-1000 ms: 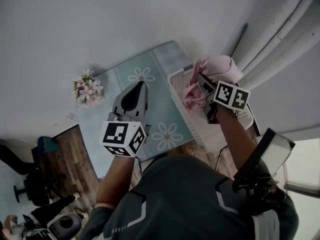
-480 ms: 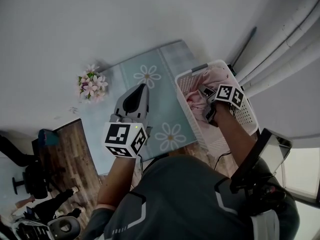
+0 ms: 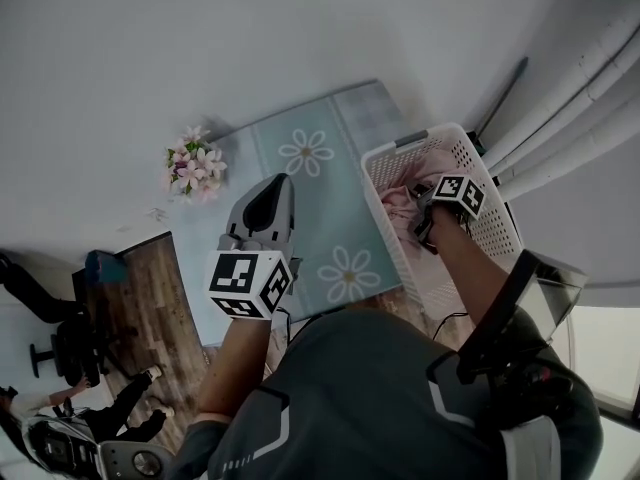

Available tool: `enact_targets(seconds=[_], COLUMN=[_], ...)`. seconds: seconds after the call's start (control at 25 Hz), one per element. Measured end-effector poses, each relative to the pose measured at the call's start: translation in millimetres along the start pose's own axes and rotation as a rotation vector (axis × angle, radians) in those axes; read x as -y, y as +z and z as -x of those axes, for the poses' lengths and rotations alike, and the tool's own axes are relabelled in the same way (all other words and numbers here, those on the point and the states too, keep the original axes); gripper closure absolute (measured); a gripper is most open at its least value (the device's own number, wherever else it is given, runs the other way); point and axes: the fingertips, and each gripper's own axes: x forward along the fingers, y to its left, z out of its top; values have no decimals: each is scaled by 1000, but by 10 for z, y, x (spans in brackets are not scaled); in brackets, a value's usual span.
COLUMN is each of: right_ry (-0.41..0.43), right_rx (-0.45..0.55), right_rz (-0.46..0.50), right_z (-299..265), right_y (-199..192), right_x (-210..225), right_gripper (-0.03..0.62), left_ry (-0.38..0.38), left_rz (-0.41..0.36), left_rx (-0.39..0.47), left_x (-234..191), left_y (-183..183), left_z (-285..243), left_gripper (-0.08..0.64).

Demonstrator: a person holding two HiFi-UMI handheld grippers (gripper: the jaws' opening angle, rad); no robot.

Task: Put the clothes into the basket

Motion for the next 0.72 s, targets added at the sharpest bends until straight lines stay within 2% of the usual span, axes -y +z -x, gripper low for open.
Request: enact_targets(seconds=[0.44, 0.72], right_ry=[-91, -104], right_rx=[-29, -32], right_rz=[5, 22], right_z=[-254, -277], right_y=[-23, -21], right_x=[280, 290], right_gripper=[272, 268], left_ry=[60, 81], left_rz=[2, 10], left_rx=[-9, -8], left_x=[-126, -158], left_y=[-56, -94], left_z=[112, 169], left_gripper=[551, 551])
